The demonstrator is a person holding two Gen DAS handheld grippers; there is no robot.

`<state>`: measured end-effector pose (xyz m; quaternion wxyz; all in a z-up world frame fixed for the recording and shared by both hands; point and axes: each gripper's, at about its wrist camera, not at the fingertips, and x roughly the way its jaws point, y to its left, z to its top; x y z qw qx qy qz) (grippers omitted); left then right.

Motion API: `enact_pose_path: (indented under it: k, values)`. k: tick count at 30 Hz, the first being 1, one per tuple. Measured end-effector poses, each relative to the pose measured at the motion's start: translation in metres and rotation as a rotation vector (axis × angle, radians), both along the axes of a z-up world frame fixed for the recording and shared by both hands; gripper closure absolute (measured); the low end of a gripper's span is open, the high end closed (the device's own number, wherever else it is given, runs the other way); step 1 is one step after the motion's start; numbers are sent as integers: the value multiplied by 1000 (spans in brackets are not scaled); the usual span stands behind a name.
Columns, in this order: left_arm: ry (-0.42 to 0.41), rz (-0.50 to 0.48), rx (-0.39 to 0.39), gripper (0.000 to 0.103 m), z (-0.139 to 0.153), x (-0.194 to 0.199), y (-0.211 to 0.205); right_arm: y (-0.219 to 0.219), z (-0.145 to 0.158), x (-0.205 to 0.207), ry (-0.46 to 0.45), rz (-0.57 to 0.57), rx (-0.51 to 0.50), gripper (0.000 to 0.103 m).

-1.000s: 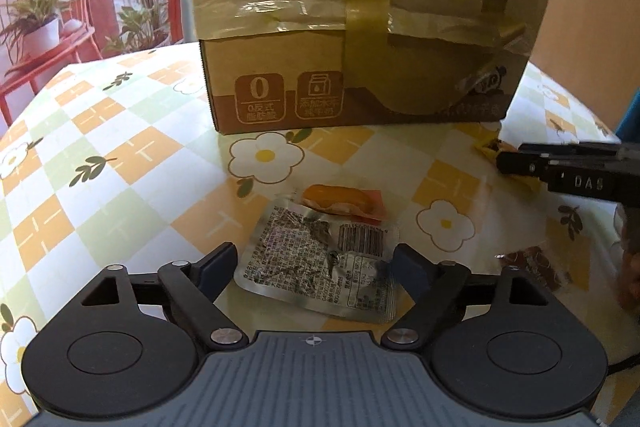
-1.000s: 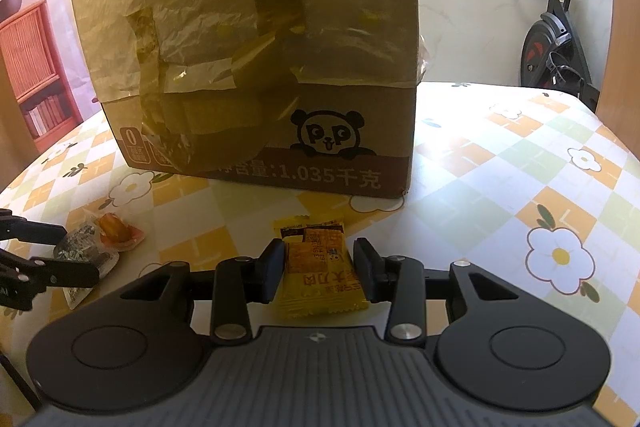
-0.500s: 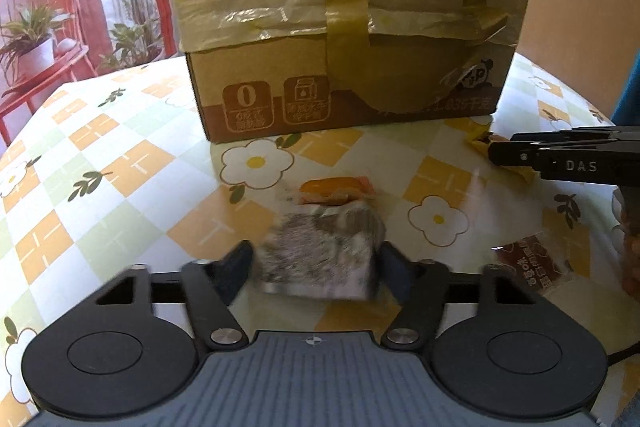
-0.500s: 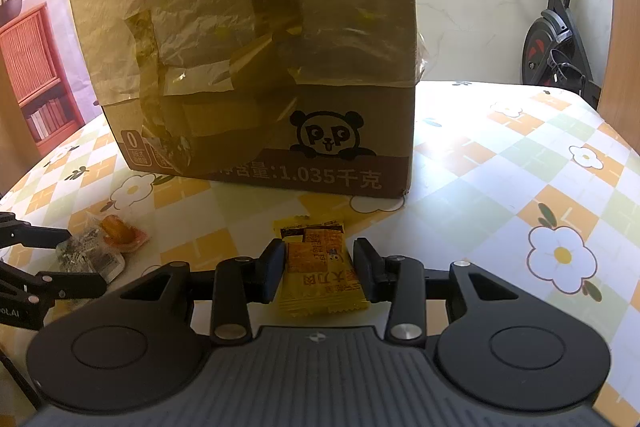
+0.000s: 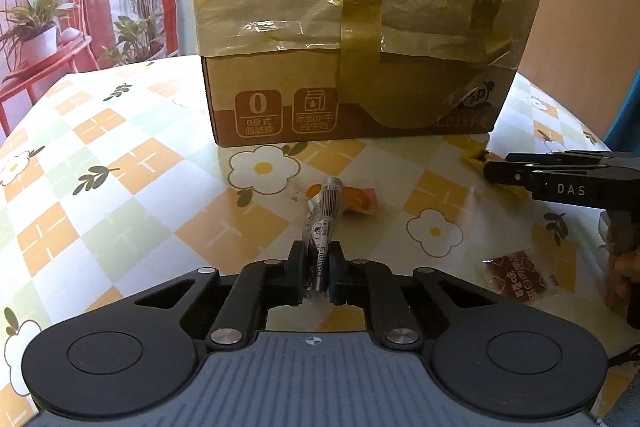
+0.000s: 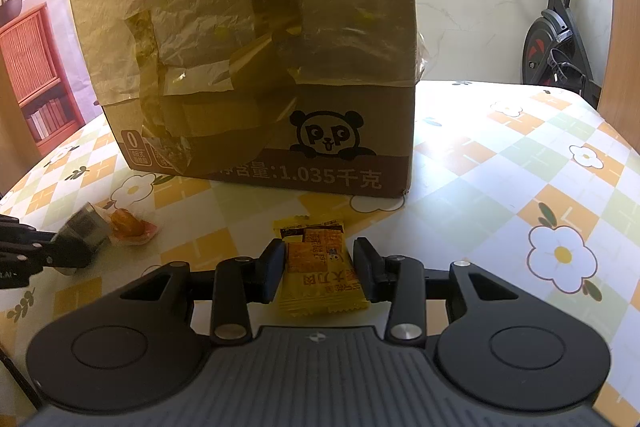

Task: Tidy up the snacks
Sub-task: 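Lift the wafer packet and silver snack and carry them over the box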

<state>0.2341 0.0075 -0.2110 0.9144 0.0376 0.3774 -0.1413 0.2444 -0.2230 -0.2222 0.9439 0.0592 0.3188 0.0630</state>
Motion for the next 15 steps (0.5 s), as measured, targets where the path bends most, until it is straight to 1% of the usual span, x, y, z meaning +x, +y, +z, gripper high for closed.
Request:
enact_pose_path:
  k: [4, 8, 12, 15]
  values:
    - [-28, 9, -9, 91, 8, -2, 4, 0, 0, -1, -4, 3, -1, 64]
    - [-70, 22, -30, 91, 22, -2, 10, 2, 2, -3, 2, 9, -5, 66]
    - [-113, 22, -50, 91, 38, -1, 17, 2, 12, -6, -13, -4, 1, 66]
    - [-138, 22, -81, 91, 49, 2, 21, 0, 24, -12, -44, -11, 8, 66]
